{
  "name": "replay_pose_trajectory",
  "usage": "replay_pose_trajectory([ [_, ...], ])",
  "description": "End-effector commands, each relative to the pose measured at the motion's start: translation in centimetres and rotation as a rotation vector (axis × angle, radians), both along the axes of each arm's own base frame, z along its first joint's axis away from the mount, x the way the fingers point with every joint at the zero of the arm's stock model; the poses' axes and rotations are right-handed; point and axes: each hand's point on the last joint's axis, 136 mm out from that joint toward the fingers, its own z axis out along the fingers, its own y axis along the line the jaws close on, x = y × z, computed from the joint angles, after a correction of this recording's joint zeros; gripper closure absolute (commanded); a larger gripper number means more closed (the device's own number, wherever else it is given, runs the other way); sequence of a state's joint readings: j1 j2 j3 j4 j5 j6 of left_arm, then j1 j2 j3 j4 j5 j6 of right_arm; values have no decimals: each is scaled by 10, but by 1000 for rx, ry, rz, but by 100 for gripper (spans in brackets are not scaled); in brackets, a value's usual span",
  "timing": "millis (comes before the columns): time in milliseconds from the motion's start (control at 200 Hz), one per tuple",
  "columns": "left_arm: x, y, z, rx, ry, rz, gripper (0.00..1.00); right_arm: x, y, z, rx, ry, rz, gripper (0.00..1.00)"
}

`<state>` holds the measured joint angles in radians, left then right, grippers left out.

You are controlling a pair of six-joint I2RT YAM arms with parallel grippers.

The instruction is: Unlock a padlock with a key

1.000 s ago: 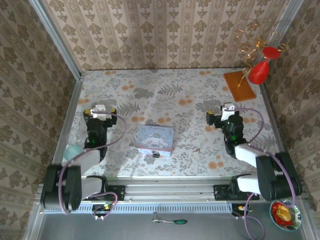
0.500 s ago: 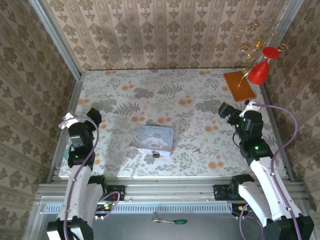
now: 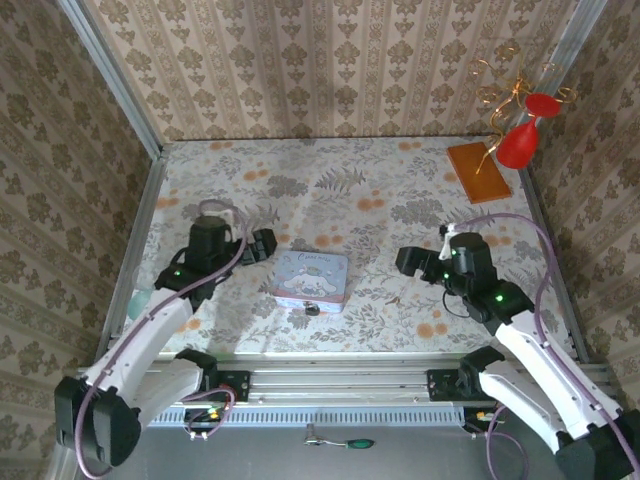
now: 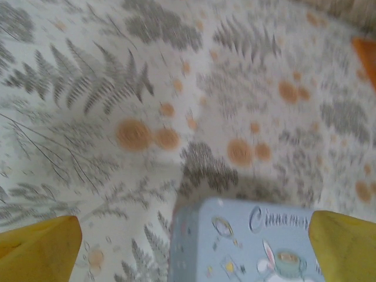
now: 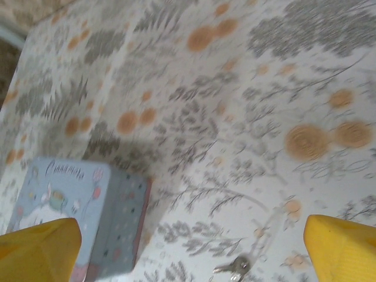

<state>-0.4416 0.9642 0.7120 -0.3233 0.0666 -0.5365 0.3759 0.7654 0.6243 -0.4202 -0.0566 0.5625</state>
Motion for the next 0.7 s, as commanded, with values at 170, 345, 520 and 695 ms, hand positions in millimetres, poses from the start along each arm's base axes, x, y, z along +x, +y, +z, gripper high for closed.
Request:
replay_pose_trajectory([
  [170,-76,-23,-32,318,218,-229,0,-5,17,-17,-81,59,19,1],
  [345,-110,-46,-41,317,264,-372,0,-1,25,-20,-80,67,29,1],
  [520,-127,-56,-60,365,303,-440,0,-2,36,-18,-103,62,81,0],
  [695,-126,-54,-76,421,309,-431,0,-5,38,-24,-146,81,91,0],
])
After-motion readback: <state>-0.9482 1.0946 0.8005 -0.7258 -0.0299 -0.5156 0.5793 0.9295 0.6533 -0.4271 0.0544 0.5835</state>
